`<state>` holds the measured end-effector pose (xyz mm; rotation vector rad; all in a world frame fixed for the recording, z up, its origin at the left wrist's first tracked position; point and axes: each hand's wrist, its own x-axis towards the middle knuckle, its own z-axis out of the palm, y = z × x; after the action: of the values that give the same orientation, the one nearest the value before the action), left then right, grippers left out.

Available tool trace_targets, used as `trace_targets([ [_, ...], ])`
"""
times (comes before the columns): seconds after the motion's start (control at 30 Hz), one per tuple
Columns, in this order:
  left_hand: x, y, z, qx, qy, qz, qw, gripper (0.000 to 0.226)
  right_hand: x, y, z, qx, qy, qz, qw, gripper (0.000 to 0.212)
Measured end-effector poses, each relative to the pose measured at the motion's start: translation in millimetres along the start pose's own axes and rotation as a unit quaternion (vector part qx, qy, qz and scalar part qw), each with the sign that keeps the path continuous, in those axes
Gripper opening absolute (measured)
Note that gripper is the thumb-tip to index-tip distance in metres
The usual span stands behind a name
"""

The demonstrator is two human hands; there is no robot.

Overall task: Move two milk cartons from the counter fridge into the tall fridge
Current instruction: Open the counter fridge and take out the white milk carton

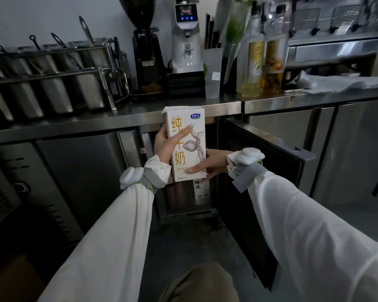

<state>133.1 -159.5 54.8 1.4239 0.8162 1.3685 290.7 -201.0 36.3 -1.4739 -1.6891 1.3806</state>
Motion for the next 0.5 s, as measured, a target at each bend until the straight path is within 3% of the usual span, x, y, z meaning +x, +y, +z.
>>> trace_targets([
  [0.2,-11.7,7.2,5.6,-0.052,-0.012,-0.015,0.998,0.039,-37.2,-30.0,-10.5,-0.271,0.057,0.078,0.958,0.055],
  [0.27,-17.8,9.5,8.0,-0.052,-0.019,-0.012,0.998,0.04,-50.9,-29.6,-18.8,-0.365,0.144,0.096,0.915,0.052],
  [0.33,-27.3,15.3,11.2,-0.062,-0.026,-0.008,0.998,0.04,-63.4,-22.3,-29.0,-0.372,0.256,0.083,0.888,0.041],
  [0.4,-31.6,18.1,13.5,-0.072,-0.029,-0.01,0.997,0.04,-73.3,-17.7,-34.2,-0.434,0.336,0.105,0.83,0.033],
  [0.5,-40.1,23.2,16.6,-0.07,-0.032,-0.011,0.997,0.041,-85.2,-11.3,-38.8,-0.534,0.411,0.201,0.711,0.053],
])
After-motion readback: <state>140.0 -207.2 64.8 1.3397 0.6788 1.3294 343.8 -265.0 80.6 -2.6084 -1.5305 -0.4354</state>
